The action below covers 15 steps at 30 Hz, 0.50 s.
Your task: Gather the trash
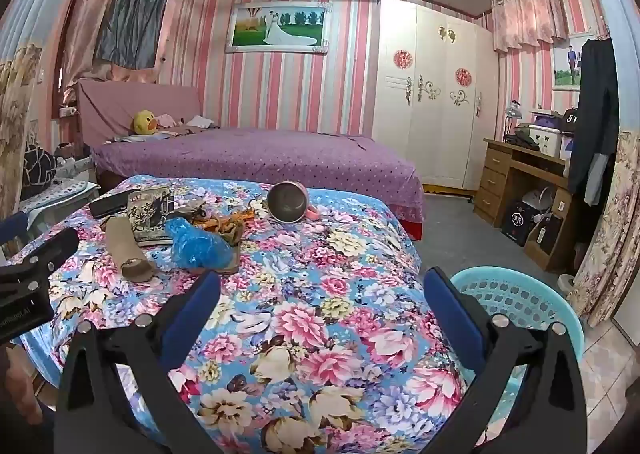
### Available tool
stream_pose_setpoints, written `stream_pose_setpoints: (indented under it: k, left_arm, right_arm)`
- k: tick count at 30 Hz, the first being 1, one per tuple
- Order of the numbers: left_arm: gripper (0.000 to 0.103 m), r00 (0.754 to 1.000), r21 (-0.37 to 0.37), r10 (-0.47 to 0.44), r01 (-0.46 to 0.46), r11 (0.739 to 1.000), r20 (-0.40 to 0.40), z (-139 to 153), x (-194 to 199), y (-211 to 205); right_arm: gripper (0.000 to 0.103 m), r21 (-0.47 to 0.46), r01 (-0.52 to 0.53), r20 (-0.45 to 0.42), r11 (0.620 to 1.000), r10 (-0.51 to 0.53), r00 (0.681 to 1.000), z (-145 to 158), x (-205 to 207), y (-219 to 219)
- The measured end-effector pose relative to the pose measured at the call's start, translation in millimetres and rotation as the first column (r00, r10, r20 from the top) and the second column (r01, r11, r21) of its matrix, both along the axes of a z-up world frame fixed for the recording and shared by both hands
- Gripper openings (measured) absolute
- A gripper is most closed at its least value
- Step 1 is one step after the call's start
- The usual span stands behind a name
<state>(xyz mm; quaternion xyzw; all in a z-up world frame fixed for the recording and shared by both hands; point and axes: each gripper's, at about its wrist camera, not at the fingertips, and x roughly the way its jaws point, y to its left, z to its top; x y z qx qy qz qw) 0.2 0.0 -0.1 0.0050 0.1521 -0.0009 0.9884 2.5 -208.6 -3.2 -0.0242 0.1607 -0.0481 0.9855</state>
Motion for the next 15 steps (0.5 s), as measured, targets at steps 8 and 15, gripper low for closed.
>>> stream_pose_setpoints:
  k: [8, 15]
  left_arm:
    - [0.098, 1.000, 0.008, 0.002, -0.002, 1.000, -0.006, 0.1, 0.3, -0.2]
    - [0.098, 1.000, 0.011, -0.002, 0.002, 1.000, -0.002, 1.0, -0.9, 0.0]
  right_arm:
    - [0.099, -0.011, 0.002, 0.001, 1.000, -0.002, 1.000, 0.9, 0.0, -0.2]
    - [0.099, -0.007, 0.000, 0.011, 1.000, 0.000, 1.000, 5.1, -4.1, 2.5]
